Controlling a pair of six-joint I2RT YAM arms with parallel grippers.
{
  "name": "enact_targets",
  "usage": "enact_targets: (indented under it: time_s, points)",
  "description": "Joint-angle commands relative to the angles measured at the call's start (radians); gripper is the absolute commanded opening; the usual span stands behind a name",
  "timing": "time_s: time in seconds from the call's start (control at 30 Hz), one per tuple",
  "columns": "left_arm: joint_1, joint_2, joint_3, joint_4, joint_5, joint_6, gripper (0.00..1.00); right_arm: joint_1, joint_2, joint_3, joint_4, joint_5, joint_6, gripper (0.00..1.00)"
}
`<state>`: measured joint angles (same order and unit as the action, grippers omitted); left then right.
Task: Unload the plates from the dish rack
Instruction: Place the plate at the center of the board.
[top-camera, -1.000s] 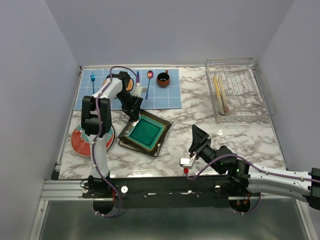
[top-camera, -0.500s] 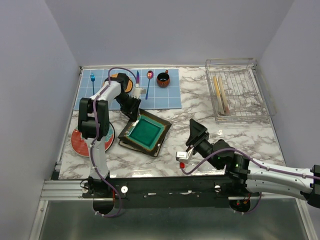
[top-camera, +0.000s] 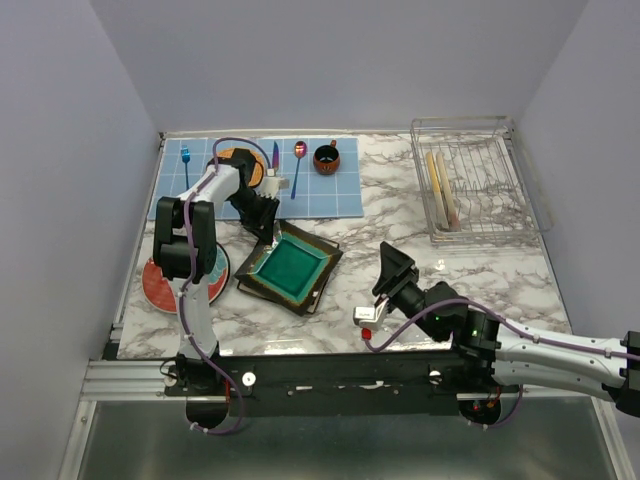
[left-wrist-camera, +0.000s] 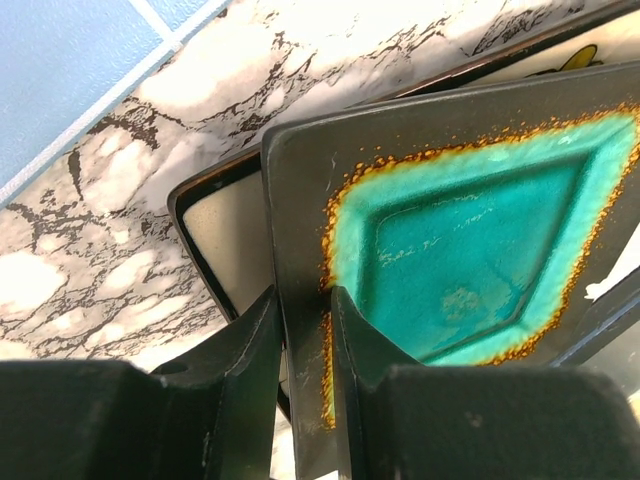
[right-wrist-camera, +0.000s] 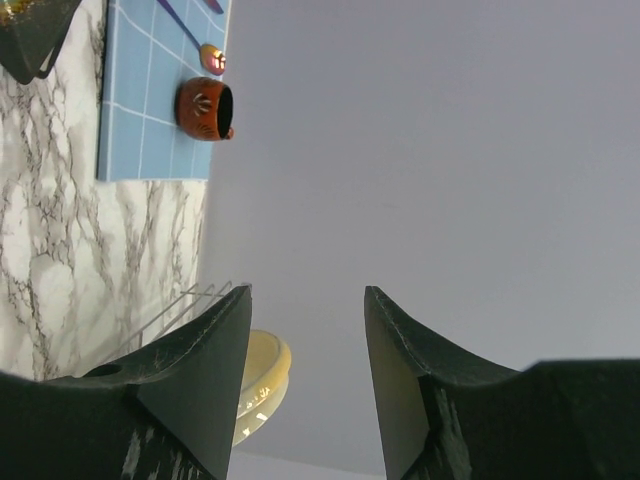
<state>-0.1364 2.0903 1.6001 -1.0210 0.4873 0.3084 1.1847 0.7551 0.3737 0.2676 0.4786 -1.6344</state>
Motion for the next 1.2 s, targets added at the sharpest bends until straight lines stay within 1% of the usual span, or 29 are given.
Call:
enact_targets:
  time_s: [0.0,0.37,0.53,0.87,1.17]
  points:
    - [0.020,0.062,-0.060,0.076,-0.162,0.024,0.00,0.000,-0.016,-0.033,0.007,-0.001,-0.024,0.57]
    - [0.046,0.037,-0.112,0.117,-0.081,-0.069,0.00,0.000,-0.016,-0.044,0.002,-0.005,-0.030,0.56]
    - [0.063,0.014,-0.160,0.144,-0.049,-0.097,0.00,-0.002,-0.013,-0.047,0.004,-0.006,-0.031,0.55]
    - [0.104,-0.024,-0.219,0.174,-0.072,-0.074,0.00,0.000,0.000,-0.053,0.013,-0.012,-0.038,0.55]
    - [0.110,-0.055,-0.265,0.202,-0.084,-0.106,0.00,0.000,0.001,-0.059,0.027,-0.014,-0.047,0.55]
